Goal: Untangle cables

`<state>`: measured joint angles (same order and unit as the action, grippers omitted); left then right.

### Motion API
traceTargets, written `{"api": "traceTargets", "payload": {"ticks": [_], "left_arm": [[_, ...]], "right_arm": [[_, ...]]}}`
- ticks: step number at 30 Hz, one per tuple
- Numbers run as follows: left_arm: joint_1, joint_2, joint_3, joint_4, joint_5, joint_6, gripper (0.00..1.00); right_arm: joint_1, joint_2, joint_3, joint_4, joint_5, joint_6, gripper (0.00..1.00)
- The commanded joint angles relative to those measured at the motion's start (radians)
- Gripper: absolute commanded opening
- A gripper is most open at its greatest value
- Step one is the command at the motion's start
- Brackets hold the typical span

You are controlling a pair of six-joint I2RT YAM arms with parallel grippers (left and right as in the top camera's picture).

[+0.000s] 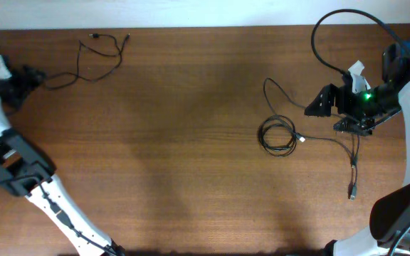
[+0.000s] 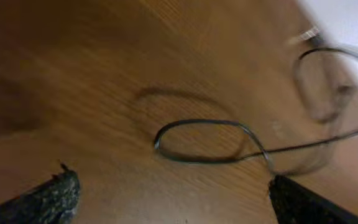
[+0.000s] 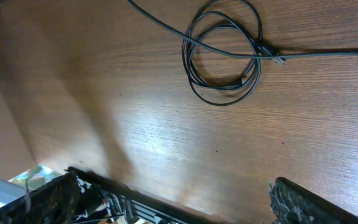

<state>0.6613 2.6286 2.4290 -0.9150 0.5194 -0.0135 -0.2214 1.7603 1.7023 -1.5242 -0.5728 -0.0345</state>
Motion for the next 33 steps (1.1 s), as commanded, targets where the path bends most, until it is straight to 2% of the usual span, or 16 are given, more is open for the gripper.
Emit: {"api": "traceTargets", "payload": {"ticks": [1,2,5,8,11,13,15,22,24,27,28,29,33], "left_arm": [[-0.064,0.008,-0.003,0.019,-0.214,0.104,1.0],[-0.082,0.008,-0.003,0.023,-0.229,0.143,0.99],[-0.108,0.011,-0.003,0.024,-0.378,0.147,0.96],[-0.118,0.023,-0.003,0.023,-0.499,0.146,0.87],[-0.116,0.033,-0.008,0.024,-0.502,0.147,0.84],[-0.113,0.041,-0.008,0.035,-0.502,0.147,0.69],[-0.113,0.044,-0.008,0.047,-0.501,0.147,0.63],[-0.113,0.075,-0.008,0.063,-0.498,0.147,0.6],[-0.113,0.089,-0.008,0.077,-0.498,0.146,0.57],[-0.113,0.093,-0.008,0.124,-0.498,0.146,0.36],[-0.113,0.093,-0.008,0.145,-0.497,0.145,0.22],[-0.113,0.093,-0.005,0.163,-0.497,0.141,0.15],[-0.114,0.093,0.0,0.24,-0.497,0.134,0.05]], "right_arm": [[0.007,-0.001,-0.007,0.002,0.01,-0.015,0.98],[0.007,-0.001,-0.007,0.002,0.009,-0.015,0.99],[0.007,-0.001,-0.007,0.006,0.01,-0.015,0.98],[0.007,-0.001,-0.007,0.019,0.009,-0.015,0.99],[0.007,-0.001,-0.007,0.022,0.009,-0.015,0.98],[0.007,-0.001,-0.007,0.023,0.009,-0.015,0.98],[0.007,-0.001,-0.007,0.026,0.009,-0.015,0.99],[0.007,-0.001,-0.007,0.029,0.009,-0.014,0.98],[0.007,-0.001,-0.007,0.029,0.01,-0.014,0.98],[0.007,-0.001,-0.007,0.028,0.009,-0.014,0.99],[0.007,-0.001,-0.007,0.029,0.009,-0.014,0.98],[0.007,-0.001,-0.007,0.029,0.009,-0.014,0.98],[0.007,-0.001,-0.007,0.028,0.009,-0.014,0.98]]}}
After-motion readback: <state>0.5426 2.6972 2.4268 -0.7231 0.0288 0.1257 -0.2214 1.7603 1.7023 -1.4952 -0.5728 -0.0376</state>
